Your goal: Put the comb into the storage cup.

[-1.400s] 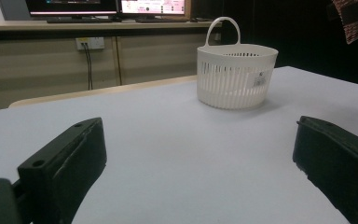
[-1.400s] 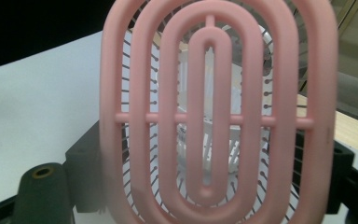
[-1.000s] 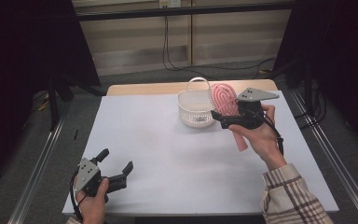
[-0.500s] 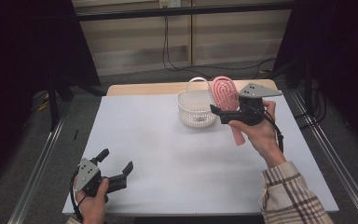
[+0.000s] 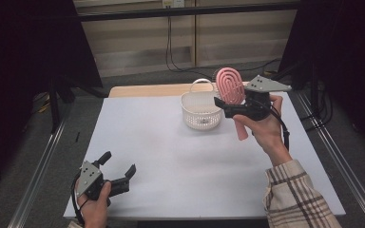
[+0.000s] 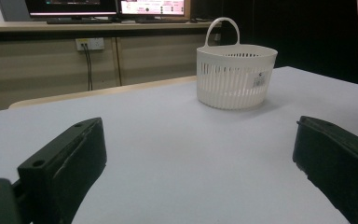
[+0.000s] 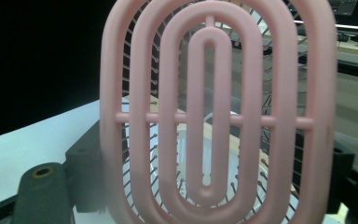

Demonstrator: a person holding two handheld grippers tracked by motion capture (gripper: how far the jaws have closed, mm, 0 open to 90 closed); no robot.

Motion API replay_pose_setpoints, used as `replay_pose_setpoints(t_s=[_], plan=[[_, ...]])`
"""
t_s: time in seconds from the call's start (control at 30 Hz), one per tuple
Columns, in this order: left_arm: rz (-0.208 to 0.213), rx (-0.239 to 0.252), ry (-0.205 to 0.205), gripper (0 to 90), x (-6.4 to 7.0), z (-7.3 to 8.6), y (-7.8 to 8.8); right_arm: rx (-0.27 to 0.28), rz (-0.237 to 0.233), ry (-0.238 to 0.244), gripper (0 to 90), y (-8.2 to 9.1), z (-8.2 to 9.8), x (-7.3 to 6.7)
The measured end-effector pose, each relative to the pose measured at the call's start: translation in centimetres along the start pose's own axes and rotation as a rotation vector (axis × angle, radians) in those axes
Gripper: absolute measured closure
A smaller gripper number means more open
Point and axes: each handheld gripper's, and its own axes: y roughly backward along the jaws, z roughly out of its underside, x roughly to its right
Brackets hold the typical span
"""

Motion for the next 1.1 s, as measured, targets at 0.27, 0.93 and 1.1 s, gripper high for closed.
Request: replay_pose_setpoints(t_s=[0.27,0.93,1.1], plan=[[0.013,-0.006,0.013,2.8,0.0,0.1,-0.1,0.026,-0.001,0.002,20.3,-0.6,-0.9,0.1],[0.011,-0.005,0.002,2.8,0.0,0.0,-0.1,0.072,0.021,-0.021,20.2,-2.8,-2.3,0.2],[0.012,-0.002,0.005,2.8,0.0,0.0,0.0,0.086,0.036,-0.032,20.2,-3.2,-2.6,0.4]])
